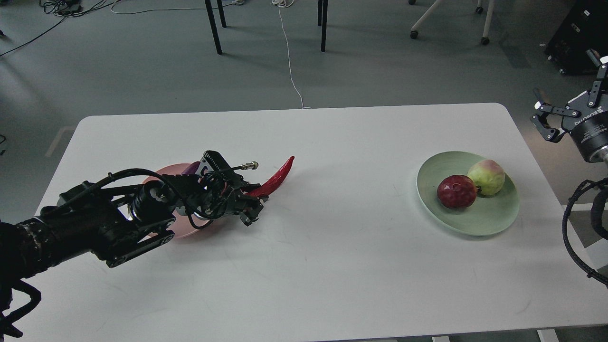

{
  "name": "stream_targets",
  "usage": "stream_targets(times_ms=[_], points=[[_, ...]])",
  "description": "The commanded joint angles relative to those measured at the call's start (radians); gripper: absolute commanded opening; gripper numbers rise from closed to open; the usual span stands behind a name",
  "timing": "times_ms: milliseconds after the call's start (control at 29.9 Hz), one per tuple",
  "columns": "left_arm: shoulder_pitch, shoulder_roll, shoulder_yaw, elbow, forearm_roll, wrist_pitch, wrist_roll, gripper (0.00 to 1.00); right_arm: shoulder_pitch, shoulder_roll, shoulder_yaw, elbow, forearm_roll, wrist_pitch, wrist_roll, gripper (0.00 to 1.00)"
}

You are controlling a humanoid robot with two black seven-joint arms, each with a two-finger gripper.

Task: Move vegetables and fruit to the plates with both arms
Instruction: 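Place the chili pepper on the pink plate beside the eggplant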

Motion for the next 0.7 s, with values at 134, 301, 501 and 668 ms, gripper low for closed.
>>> stream_targets(times_ms=[134,301,501,668], points=[[-0.047,0.029,-0.006,-0.087,-0.002,-0.008,0.003,0.13,0.000,0.000,0.000,0.000,0.000,-0.001,0.000,0.99],[-0.079,0.189,-0.030,-0.271,-0.008,-0.019,0.004,0.14,0.002,-0.002,0.000,0.001,0.000,0.000,0.000,0.99],[-0.065,0.511,-0.046,-0.518,-0.003,-0.020,0.003,0.16,0.002,-0.009,0.001,-0.002,0.000,0.000,-0.001,0.99],[0.010,0.627,-0.041,-0.545,0.003,-0.019,0.003,0.21,0.002,-0.003,0.003,-0.002,0.000,0.000,-0.001,0.99]])
